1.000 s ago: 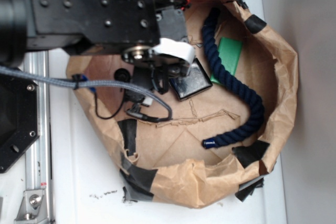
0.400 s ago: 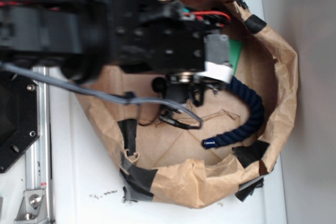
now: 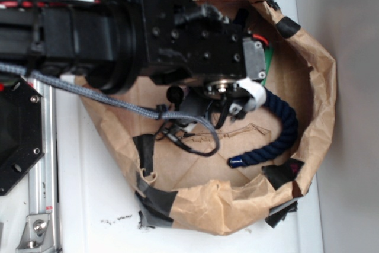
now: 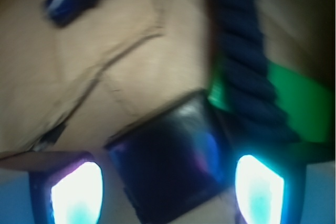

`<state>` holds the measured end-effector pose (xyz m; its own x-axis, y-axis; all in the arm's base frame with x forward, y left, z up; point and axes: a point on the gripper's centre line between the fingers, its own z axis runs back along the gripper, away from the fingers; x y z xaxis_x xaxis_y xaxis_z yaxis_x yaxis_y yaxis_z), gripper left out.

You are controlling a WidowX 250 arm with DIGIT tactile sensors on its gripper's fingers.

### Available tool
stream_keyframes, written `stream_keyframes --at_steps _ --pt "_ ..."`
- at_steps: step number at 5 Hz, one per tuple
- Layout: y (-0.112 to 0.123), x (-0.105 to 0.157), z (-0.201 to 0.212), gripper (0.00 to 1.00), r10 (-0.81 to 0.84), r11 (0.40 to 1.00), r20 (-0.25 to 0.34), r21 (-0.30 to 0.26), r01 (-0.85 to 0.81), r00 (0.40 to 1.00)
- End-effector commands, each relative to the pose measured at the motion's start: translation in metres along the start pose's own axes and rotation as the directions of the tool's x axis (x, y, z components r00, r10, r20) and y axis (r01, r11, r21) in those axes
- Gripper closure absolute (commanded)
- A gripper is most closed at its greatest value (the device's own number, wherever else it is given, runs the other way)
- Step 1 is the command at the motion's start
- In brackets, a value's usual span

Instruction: Grab the black box.

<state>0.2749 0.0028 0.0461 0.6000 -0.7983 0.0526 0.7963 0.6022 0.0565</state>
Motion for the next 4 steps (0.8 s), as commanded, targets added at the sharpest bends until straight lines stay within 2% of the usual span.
stream_keyframes --at_steps 1,2,3,4 --pt "0.01 -0.002 0.01 0.0 -0.09 0.992 -0.017 0.083 0.091 0.996" --pt "0.015 0.005 -0.012 0.0 -0.089 0.994 -0.024 0.053 0.091 0.996" --pt "0.008 0.009 -0.042 0.0 -0.115 0.993 -0.077 -0.006 0.115 0.99" --pt "0.001 0.007 -0.044 0.0 -0.119 0.993 -0.083 -0.025 0.117 0.99"
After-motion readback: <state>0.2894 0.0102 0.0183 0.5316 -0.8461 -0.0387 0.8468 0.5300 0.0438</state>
